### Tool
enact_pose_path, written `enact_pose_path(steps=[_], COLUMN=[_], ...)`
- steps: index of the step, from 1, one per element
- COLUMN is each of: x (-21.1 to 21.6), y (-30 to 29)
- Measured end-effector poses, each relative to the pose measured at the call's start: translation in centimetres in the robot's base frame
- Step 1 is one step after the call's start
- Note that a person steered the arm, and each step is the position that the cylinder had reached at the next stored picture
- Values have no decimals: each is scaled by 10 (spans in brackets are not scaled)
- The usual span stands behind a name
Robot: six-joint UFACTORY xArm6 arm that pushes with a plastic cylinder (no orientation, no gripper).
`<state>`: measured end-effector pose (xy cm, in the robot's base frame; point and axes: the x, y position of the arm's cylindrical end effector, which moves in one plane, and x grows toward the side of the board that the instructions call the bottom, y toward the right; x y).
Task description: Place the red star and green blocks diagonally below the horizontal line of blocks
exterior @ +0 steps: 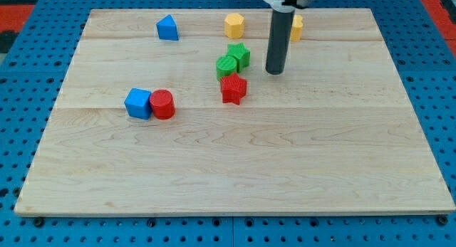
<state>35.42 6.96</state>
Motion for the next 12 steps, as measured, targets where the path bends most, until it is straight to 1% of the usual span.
enact_pose_path(steps=[1,2,3,4,5,6,7,8,9,10,11,12], x=[-26,-35,-36,-36,-61,-52,-24,-23,-20,23,52,50], y=[-12,-28,-42,-67,-65,-122,-121,-100,-137,-138,-94,-74])
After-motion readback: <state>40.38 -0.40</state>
